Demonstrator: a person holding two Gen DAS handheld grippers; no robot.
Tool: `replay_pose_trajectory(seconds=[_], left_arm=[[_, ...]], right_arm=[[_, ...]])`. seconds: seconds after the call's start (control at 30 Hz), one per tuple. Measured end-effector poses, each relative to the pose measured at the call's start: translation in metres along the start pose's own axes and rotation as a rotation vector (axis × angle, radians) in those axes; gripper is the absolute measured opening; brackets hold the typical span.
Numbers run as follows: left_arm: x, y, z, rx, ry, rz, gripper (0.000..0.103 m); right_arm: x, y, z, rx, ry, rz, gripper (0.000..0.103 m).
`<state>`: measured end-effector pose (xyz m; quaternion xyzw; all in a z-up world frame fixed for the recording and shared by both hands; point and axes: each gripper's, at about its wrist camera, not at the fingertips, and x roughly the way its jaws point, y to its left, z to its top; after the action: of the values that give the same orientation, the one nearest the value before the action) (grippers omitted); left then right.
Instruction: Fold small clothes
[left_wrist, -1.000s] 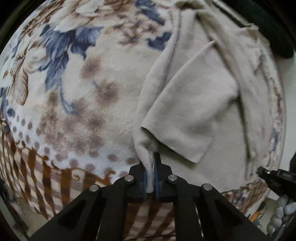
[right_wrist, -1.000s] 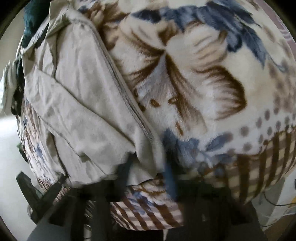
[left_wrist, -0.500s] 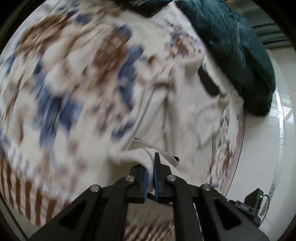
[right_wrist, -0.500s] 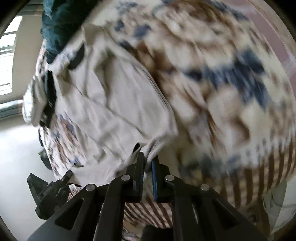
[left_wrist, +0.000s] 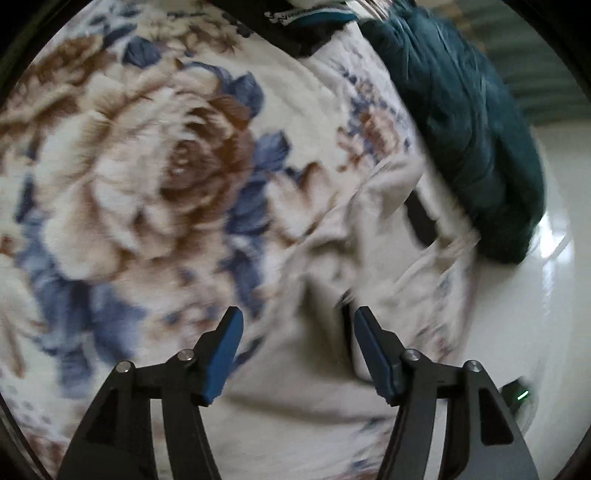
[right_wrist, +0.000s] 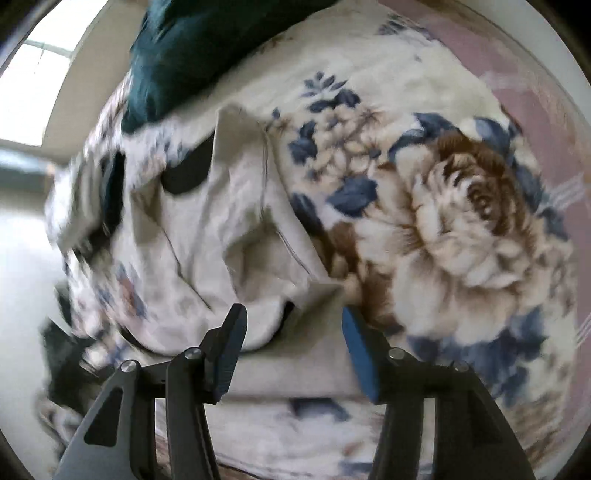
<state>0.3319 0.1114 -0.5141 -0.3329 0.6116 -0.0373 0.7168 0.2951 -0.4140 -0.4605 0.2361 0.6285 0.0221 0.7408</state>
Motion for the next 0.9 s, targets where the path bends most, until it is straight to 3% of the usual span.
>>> replay_pose_trajectory(seconds=[0.13, 0.2, 0.23, 0.37, 0.47, 0.53, 0.67, 0.73, 0.8, 0.83, 0.87, 0.9], left_arm=[[0.021, -0.014, -0.018, 0.196, 0.097, 0.219, 0.06], [0.044, -0.029, -0.019, 0.294, 0.128, 0.314, 0.06], [0.056, -0.037, -0.012, 0.32, 0.127, 0.326, 0.06], [0.07, -0.058, 0.029, 0.309, 0.042, 0.332, 0.06], [0.063, -0.056, 0.055, 0.239, -0.002, 0.324, 0.06], [0.053, -0.047, 0.059, 0.182, 0.0, 0.254, 0.06], [0.044, -0.031, 0.052, 0.142, 0.043, 0.208, 0.06], [0.05, -0.029, 0.047, 0.143, 0.063, 0.183, 0.06], [0.054, -0.034, 0.041, 0.18, 0.05, 0.176, 0.05], [0.054, -0.039, 0.038, 0.211, 0.032, 0.158, 0.034], [0.056, -0.044, 0.036, 0.233, 0.031, 0.141, 0.004], [0.059, -0.049, 0.034, 0.256, 0.027, 0.159, 0.003]], right_arm=[[0.047, 0.038, -0.018, -0.236, 0.12, -0.233, 0.056], [0.063, 0.045, -0.016, -0.303, 0.144, -0.282, 0.056], [0.065, 0.045, -0.012, -0.307, 0.124, -0.293, 0.055], [0.054, 0.029, 0.033, -0.18, -0.019, -0.259, 0.055], [0.033, 0.003, 0.057, -0.043, -0.089, -0.242, 0.055], [0.019, -0.012, 0.06, 0.002, -0.1, -0.205, 0.055], [-0.004, -0.039, 0.053, 0.037, -0.082, -0.087, 0.055], [0.004, -0.045, 0.045, 0.04, -0.041, -0.056, 0.055], [0.027, -0.039, 0.041, 0.033, 0.005, -0.072, 0.055], [0.034, -0.035, 0.039, 0.031, 0.013, -0.076, 0.045], [0.043, -0.028, 0.04, 0.027, 0.01, -0.074, 0.032], [0.044, -0.025, 0.039, 0.017, 0.007, -0.085, 0.008]])
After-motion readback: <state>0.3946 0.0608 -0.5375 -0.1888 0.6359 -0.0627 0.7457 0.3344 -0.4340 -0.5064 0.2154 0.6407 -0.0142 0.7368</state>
